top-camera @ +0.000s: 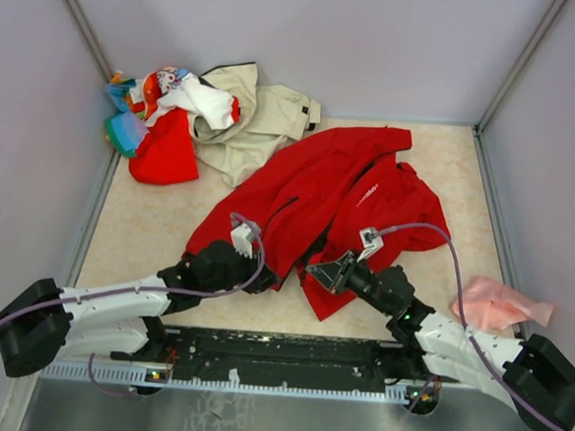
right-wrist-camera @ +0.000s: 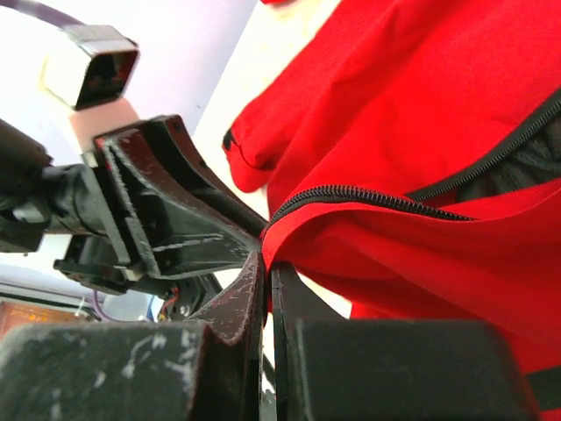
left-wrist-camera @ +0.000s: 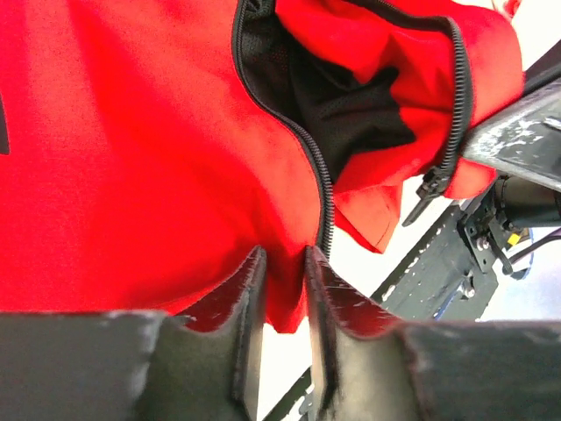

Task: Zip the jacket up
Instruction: Place the jacket at the center of the board, then adjust the jacket at the center of the board.

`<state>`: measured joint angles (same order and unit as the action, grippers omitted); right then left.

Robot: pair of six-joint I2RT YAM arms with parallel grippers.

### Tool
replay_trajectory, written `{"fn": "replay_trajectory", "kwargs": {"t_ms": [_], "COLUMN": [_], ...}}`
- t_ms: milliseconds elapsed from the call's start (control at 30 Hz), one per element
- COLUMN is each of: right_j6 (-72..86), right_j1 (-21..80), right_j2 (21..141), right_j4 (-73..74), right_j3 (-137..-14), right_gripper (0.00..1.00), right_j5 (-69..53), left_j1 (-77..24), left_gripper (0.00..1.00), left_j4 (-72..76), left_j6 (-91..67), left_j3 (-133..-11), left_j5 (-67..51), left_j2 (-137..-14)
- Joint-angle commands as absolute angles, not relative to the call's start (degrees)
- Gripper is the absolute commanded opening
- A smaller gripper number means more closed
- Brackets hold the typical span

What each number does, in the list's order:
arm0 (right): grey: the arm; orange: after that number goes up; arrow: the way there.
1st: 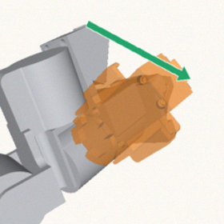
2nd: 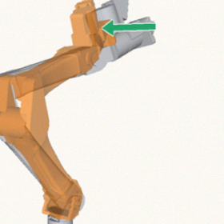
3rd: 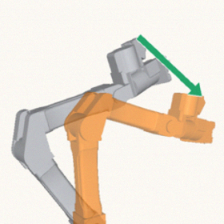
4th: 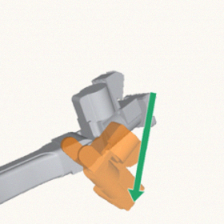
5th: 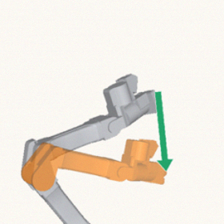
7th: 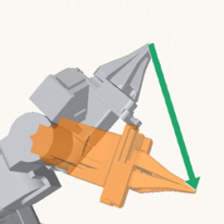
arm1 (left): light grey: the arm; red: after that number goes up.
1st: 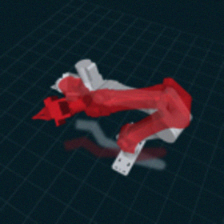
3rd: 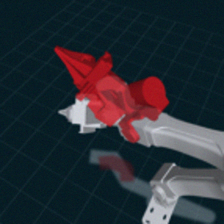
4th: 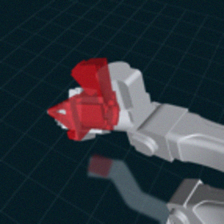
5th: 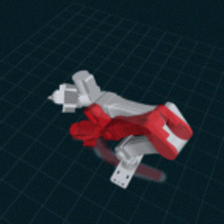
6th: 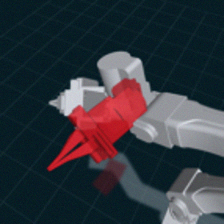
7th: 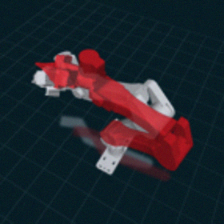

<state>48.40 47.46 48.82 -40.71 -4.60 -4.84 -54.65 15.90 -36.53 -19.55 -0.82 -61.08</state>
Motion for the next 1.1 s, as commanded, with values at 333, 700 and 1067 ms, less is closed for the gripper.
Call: {"fn": "replay_trajectory", "kwargs": {"t_ms": [333, 700, 1067], "right_j6": [42.02, 39.53, 37.03], "right_j1": [47.93, 48.0, 48.14], "right_j2": [47.42, 47.55, 44.78], "right_j4": [-28.39, -27.02, -22.77], "right_j3": [-9.13, -10.54, -10.85], "right_gripper": [0.0, 0.0, 0.0], "right_j5": [-5.81, -8.07, -9.06], "left_j1": [-51.02, -47.8, -47.97], "left_gripper": [0.61, 0.71, 0.64], "left_j4": [10.64, 14.75, 19.24], "left_j6": [-30.74, -32.07, -34.64], "left_j3": [-34.16, -44.23, -48.29], "left_j5": [-9.52, -30.6, -36.56], "left_j2": [-64.02, -82.73, -94.45]}}
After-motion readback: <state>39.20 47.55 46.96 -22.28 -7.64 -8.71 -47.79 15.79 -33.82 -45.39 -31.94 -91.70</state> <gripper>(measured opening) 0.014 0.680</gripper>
